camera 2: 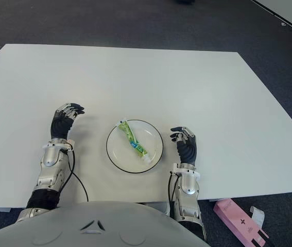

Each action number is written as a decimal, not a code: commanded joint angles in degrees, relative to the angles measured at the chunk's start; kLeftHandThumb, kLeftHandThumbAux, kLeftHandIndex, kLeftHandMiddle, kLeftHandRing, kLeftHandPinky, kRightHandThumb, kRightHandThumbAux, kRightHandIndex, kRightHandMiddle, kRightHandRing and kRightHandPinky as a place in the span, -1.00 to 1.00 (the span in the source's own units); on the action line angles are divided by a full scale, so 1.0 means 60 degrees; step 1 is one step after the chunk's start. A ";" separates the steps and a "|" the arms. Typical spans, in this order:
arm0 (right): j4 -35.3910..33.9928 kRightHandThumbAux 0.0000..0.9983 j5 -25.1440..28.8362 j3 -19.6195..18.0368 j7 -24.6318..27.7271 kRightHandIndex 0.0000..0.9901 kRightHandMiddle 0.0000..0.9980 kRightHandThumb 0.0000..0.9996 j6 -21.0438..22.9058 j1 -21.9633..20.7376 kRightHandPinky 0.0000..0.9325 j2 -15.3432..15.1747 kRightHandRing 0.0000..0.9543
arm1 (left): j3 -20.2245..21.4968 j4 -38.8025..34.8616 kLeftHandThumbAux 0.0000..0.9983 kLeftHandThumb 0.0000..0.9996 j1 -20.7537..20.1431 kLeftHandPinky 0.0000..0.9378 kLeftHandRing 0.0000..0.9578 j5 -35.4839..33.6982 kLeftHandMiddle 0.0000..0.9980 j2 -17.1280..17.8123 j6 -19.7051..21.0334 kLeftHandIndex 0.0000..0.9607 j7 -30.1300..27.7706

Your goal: Put the toothpaste on the table into the plate.

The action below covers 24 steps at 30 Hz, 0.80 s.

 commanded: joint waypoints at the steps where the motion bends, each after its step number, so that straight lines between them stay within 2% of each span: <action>1: -0.0074 0.37 -0.0081 0.0047 0.0064 -0.09 -0.08 0.68 0.0059 -0.0022 0.14 -0.0087 0.11 | 0.0046 0.0007 0.44 0.42 0.0203 0.00 0.01 0.0066 -0.02 -0.0181 -0.0006 -0.09 0.0127; 8: -0.0239 0.37 -0.0042 0.0090 0.0180 -0.09 -0.08 0.68 0.0362 0.0038 0.10 -0.0165 0.08 | 0.0029 -0.0341 0.44 0.42 0.0542 0.06 0.04 0.0059 -0.01 -0.0325 -0.0057 -0.09 0.0089; 24: -0.0171 0.37 -0.0171 0.0168 0.0222 -0.09 -0.08 0.68 0.0431 -0.0008 0.10 -0.0282 0.08 | -0.0110 -0.0938 0.45 0.41 0.1056 0.11 0.12 -0.0020 0.06 -0.0317 0.0089 -0.09 -0.0242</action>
